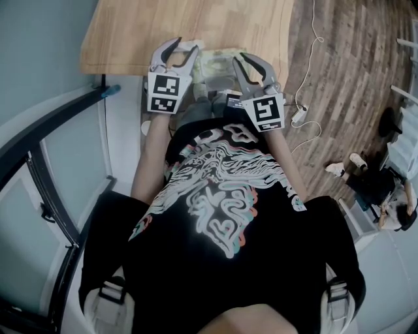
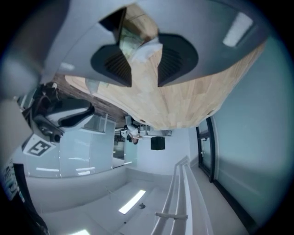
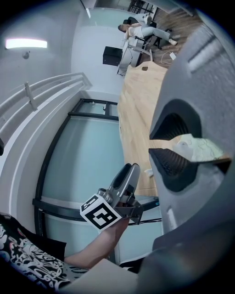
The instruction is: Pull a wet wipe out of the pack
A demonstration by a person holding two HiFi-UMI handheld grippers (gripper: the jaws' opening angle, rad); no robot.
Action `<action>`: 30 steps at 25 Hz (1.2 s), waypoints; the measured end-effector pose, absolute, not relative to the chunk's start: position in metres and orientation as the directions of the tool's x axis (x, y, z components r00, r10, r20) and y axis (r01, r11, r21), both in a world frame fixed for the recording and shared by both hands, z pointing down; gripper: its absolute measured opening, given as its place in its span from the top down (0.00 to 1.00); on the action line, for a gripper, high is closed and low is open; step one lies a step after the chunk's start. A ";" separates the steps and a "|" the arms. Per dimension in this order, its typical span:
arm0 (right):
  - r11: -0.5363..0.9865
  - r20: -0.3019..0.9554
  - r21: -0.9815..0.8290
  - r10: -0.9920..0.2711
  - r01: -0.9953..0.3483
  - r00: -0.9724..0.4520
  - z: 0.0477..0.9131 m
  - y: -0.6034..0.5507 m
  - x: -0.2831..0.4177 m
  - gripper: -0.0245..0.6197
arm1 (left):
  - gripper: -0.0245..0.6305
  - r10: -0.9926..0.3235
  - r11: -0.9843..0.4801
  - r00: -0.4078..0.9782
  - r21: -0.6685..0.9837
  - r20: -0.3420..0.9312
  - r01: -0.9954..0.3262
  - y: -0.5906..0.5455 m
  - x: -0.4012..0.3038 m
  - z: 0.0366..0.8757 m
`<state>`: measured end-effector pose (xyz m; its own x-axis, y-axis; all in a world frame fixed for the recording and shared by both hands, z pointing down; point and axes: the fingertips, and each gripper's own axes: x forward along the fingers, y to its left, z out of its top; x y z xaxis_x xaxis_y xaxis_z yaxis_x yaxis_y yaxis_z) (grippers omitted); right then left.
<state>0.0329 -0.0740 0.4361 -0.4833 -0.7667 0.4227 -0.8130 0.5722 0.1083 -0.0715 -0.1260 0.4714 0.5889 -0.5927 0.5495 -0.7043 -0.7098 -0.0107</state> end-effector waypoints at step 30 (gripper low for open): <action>0.457 0.279 0.148 -0.870 -0.877 -0.406 0.364 -0.087 0.062 0.96 | 0.98 -0.533 -0.834 0.759 -0.079 0.375 -0.546 -0.112 -0.036 0.382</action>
